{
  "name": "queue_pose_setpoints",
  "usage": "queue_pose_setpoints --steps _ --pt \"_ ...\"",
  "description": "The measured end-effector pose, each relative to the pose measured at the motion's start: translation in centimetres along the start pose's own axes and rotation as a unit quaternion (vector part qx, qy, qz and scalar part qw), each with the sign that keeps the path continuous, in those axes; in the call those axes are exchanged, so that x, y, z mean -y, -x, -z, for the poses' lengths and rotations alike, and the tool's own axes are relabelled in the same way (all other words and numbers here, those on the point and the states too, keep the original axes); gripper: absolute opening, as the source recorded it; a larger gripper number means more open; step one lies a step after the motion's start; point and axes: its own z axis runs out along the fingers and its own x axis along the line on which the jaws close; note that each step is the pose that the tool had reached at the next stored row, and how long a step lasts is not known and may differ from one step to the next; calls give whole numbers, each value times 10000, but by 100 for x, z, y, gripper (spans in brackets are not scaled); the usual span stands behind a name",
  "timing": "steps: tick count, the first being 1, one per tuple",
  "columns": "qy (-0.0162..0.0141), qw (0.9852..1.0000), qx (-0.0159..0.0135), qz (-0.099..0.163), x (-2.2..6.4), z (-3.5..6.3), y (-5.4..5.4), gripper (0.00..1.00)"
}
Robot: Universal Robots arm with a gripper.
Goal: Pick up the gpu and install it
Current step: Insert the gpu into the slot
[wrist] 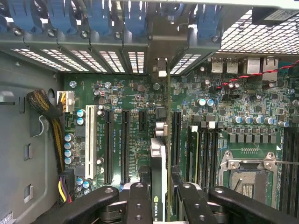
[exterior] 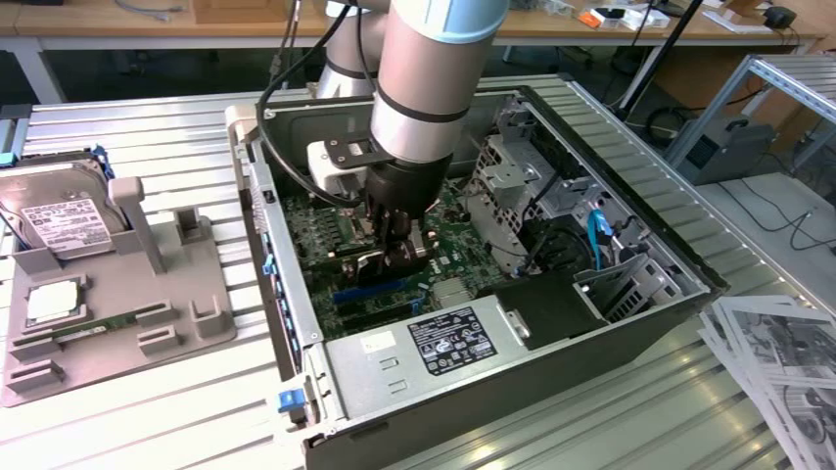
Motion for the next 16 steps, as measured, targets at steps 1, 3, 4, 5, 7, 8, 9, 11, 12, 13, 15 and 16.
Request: queue_pose_setpoints --steps 1,3,4,5,7,8,9,11,12,13,15,16 --pt "0 10000 0 0 3 0 0 27" --pt "0 10000 0 0 16 0 0 27" --pt "0 10000 0 0 37 1 -1 27" --pt "0 10000 0 0 41 1 -2 27" --pt "0 10000 0 0 58 1 -2 27" --pt "0 10000 0 0 67 1 -2 27" --pt "0 10000 0 0 67 2 -2 27" --pt "0 10000 0 0 67 2 -2 27" --pt "0 10000 0 0 63 1 -1 27" --pt "0 10000 0 0 57 1 -1 27" --pt "0 10000 0 0 44 0 -1 27" --pt "0 10000 0 0 40 -1 -1 27"
